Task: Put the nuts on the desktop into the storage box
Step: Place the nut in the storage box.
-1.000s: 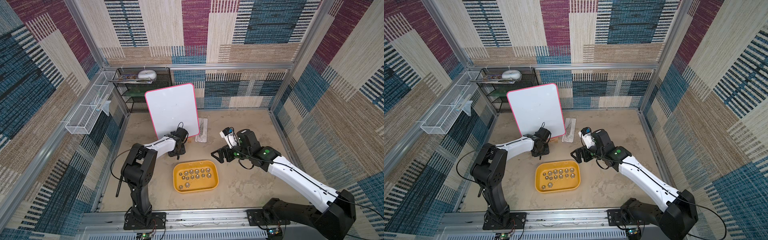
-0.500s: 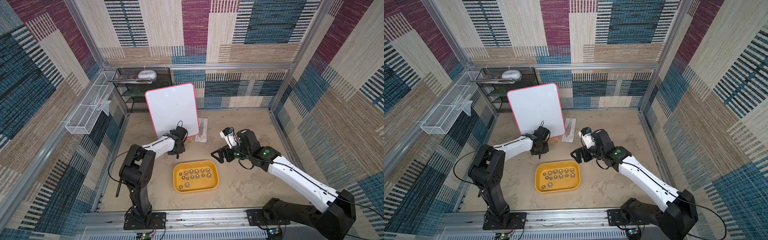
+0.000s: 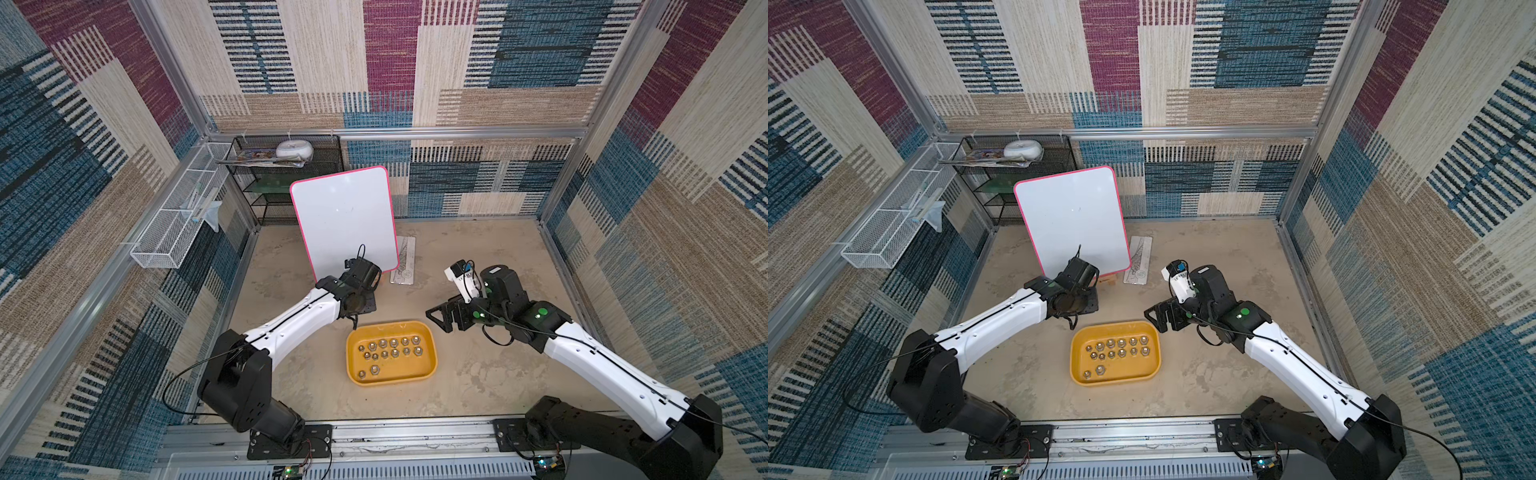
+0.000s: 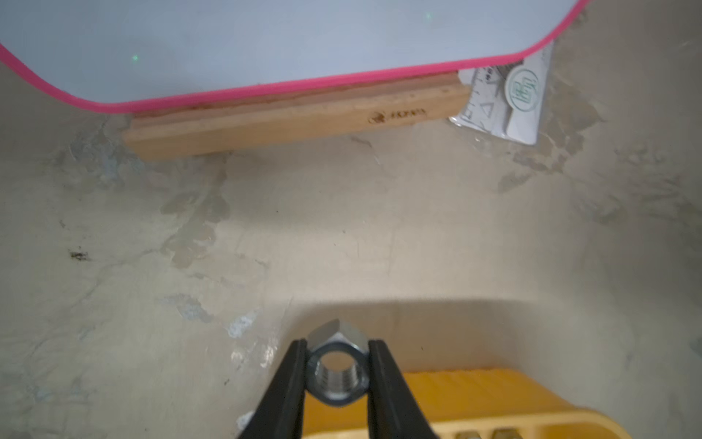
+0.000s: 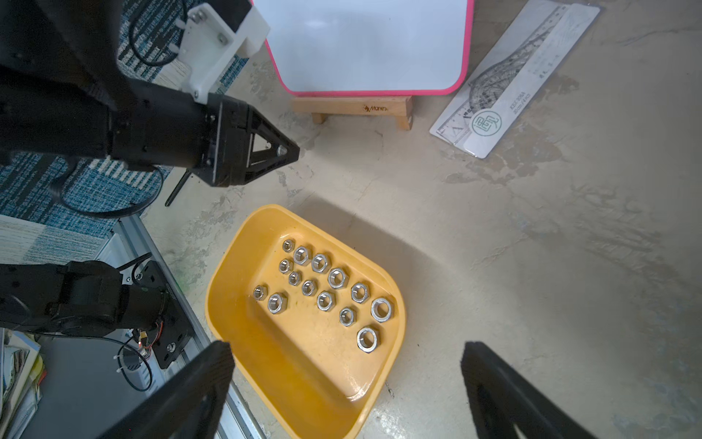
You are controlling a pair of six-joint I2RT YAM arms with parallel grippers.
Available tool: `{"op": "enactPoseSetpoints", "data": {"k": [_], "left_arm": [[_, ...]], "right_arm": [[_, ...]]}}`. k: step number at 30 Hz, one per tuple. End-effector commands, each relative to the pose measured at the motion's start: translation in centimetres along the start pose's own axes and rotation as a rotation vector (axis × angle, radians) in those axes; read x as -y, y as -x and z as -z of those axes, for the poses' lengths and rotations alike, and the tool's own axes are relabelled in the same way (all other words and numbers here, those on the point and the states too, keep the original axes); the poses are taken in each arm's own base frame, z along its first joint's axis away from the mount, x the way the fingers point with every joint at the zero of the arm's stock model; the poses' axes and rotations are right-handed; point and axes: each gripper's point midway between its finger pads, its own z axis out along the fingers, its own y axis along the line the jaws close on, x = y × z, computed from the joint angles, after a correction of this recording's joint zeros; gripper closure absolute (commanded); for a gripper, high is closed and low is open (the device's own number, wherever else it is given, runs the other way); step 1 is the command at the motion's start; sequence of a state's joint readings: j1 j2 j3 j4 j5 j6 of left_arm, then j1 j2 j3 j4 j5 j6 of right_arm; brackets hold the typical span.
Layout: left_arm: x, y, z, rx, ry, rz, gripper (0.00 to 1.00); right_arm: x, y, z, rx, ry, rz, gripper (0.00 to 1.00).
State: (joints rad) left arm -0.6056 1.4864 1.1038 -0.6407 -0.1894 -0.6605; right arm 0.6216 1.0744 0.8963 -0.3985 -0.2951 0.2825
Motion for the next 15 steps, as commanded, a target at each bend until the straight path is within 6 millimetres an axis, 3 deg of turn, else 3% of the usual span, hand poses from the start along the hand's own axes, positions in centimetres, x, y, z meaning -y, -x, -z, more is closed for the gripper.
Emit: {"op": "enactPoseSetpoints", "data": {"k": [1,8,15], "left_arm": [[0.0,-2.8,1.5,-0.029,0.015,0.001,0.72],[1.4,-8.2,3.8,-0.052,-0.056,0.009,0.71],[2.8,-11.9,3.7,-0.086,-0.047,-0.047,0.71]], "right_arm": [[-0.4,-0.5,0.5,-0.001,0.021,-0.022,0.01],[-1.2,-2.2,1.5,-0.015,0.067,-0.045,0.01],[-1.5,-3.2,2.4,-0.017,0.083,-0.064,0.01]]}}
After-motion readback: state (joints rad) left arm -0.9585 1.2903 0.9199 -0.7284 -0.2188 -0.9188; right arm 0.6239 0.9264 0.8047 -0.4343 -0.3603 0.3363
